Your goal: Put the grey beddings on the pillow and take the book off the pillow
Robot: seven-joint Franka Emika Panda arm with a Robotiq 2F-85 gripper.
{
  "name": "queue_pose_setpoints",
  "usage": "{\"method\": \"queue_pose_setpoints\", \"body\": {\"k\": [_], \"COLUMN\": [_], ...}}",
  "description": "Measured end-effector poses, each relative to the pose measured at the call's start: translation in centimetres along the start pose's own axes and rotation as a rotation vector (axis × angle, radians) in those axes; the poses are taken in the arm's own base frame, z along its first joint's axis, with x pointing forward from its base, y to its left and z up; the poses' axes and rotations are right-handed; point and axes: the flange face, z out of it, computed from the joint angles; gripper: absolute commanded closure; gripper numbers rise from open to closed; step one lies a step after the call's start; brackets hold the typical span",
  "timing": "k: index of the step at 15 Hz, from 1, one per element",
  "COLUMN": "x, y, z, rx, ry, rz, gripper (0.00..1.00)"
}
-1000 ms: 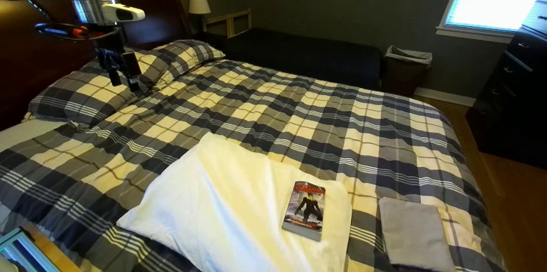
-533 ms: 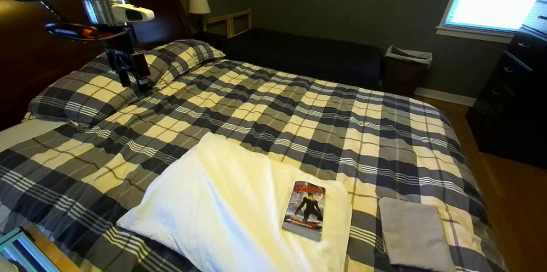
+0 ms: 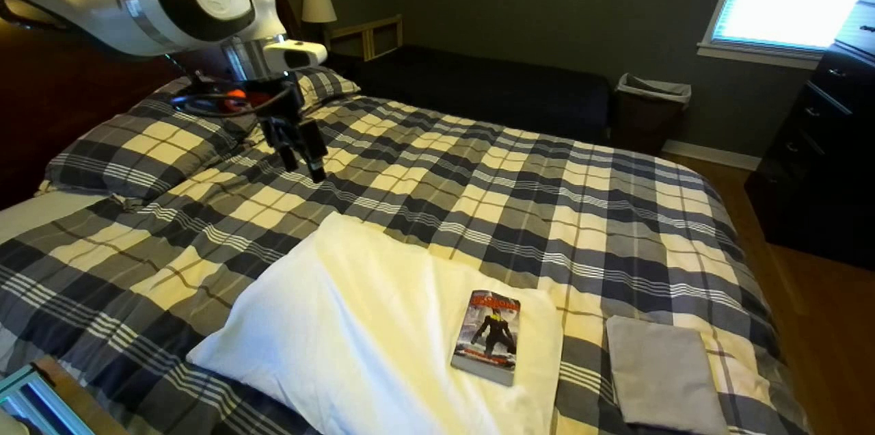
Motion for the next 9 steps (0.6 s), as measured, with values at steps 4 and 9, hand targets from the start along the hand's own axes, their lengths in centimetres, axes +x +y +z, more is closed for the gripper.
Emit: {"method": "queue_pose_setpoints", "body": {"k": [4,9], "x": [0.7,1.5], "y": [4.8,7.3], "z": [4.8,7.7], "rx": [-0.054,-0.069], "ry": [0.005,-0.019], "rz": [0.023,0.049], "gripper": [0.00,0.00]}}
